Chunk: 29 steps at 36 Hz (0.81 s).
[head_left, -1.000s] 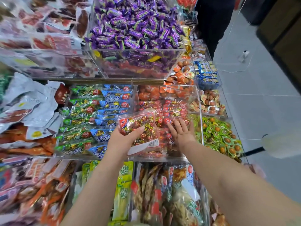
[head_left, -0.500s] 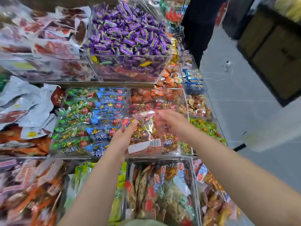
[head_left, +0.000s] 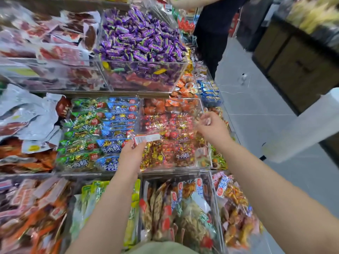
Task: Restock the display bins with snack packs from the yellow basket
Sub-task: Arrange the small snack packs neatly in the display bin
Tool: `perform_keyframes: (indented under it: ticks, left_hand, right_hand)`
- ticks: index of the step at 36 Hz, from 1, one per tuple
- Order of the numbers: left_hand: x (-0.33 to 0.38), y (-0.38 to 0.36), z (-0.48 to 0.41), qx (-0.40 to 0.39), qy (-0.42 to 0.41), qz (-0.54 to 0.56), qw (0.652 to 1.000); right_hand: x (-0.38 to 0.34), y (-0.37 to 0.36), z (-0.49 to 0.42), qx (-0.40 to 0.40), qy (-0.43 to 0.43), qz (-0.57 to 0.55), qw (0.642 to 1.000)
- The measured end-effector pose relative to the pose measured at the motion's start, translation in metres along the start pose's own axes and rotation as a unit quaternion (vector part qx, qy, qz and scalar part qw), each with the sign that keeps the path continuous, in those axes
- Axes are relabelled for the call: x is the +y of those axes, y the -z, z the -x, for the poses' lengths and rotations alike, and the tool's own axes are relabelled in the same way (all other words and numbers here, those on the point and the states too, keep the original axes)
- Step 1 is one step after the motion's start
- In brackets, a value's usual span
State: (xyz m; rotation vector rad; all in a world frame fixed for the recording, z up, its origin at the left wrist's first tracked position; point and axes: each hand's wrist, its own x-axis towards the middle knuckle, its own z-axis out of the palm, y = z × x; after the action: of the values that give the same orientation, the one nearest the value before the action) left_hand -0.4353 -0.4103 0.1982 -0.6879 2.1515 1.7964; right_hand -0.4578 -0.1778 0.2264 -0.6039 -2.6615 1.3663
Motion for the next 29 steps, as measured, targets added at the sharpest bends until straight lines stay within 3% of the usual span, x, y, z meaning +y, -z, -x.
perform_keyframes:
  ticks: [4, 9, 14, 18, 24, 26, 29]
  left_hand:
    - [0.0, 0.005, 0.001, -0.009, 0.002, 0.002, 1.0]
    - [-0.001, 0.015, 0.0, -0.004, -0.015, 0.01, 1.0]
    - [-0.001, 0.032, 0.001, -0.001, -0.01, 0.018, 1.0]
    - [-0.005, 0.037, -0.004, 0.009, -0.021, 0.02, 1.0]
    - [-0.001, 0.032, -0.01, 0.011, -0.003, -0.014, 1.0]
    - [-0.002, 0.03, -0.012, 0.007, -0.001, -0.013, 1.0]
    - [-0.002, 0.029, -0.013, 0.006, -0.002, -0.011, 1.0]
  right_hand:
    - [0.015, -0.035, -0.003, 0.014, 0.059, 0.113, 0.992]
    - [0.037, -0.077, -0.004, -0.046, -0.009, 0.228, 0.973]
    - [0.028, -0.088, -0.02, -0.197, -0.049, 0.207, 0.957]
    - [0.023, -0.062, -0.04, -0.308, 0.019, 0.323, 0.895]
    - [0.016, -0.044, -0.051, -0.277, 0.18, 0.515, 0.791]
    - [0.013, -0.045, -0.05, -0.302, 0.198, 0.519, 0.775]
    - [0.013, -0.051, -0.043, -0.345, 0.159, 0.515, 0.768]
